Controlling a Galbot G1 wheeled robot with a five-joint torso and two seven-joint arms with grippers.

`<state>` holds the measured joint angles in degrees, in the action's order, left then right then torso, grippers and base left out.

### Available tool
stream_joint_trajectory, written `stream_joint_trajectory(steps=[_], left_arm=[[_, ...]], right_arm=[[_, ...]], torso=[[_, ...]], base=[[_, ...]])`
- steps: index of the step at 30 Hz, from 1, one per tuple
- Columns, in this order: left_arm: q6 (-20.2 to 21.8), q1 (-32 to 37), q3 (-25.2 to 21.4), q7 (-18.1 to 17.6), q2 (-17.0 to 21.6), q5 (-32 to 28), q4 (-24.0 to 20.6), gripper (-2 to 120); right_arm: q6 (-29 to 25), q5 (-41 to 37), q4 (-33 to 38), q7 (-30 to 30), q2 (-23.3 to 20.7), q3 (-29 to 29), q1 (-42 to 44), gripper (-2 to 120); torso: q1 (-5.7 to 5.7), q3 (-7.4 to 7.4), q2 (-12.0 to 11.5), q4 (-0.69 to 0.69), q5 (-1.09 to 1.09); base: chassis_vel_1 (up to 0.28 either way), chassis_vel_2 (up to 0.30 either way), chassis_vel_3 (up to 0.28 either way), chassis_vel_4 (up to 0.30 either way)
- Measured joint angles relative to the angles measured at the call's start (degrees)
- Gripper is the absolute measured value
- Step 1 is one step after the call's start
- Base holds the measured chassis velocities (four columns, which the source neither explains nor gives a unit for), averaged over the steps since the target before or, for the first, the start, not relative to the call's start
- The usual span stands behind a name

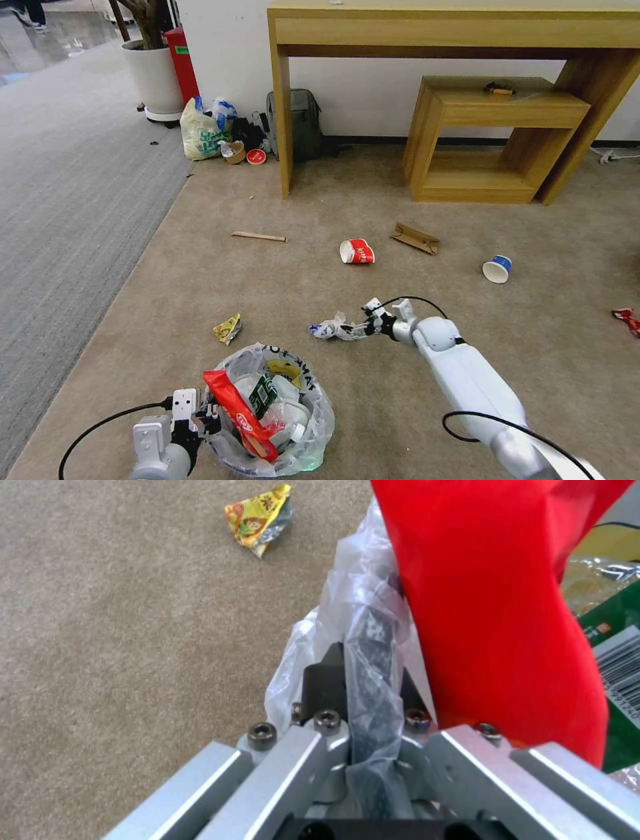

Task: Pick up the trash bin and place the garbage on the floor into it.

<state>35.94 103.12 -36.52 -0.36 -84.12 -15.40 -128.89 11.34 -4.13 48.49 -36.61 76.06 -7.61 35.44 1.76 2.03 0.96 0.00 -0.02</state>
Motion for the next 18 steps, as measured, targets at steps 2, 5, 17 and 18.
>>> stream_joint_trajectory(steps=[2, 5, 17, 18], left_arm=[[0.0, 0.0, 0.0, 0.0, 0.0, 0.0, 0.0, 0], [0.1, -0.1, -0.2, 0.0, 0.1, 0.0, 0.2, 0], [0.4, -0.3, -0.1, 0.1, 0.2, 0.3, 0.6, 0], [0.4, -0.3, -0.1, 0.1, 0.2, 0.3, 0.6, 0]], right_arm=[[0.0, 0.2, -1.4, 0.0, 0.6, 0.0, -0.5, 100], [-1.2, 2.0, -7.2, -0.1, 3.2, -1.0, -2.2, 100], [-5.1, 4.8, -16.9, 4.1, 7.9, -3.3, -4.7, 88], [-5.1, 4.8, -16.9, 4.1, 7.9, -3.3, -4.7, 88]], torso=[[0.00, 0.00, 0.0, -0.01, 0.00], [0.00, 0.00, 0.0, -0.01, 0.01], [0.00, 0.00, 0.0, -0.02, 0.01], [0.00, 0.00, 0.0, -0.02, 0.01]], base=[[0.000, 0.000, 0.000, 0.000], [0.000, 0.000, 0.000, 0.000], [0.000, 0.000, 0.000, 0.000], [0.000, 0.000, 0.000, 0.000]])
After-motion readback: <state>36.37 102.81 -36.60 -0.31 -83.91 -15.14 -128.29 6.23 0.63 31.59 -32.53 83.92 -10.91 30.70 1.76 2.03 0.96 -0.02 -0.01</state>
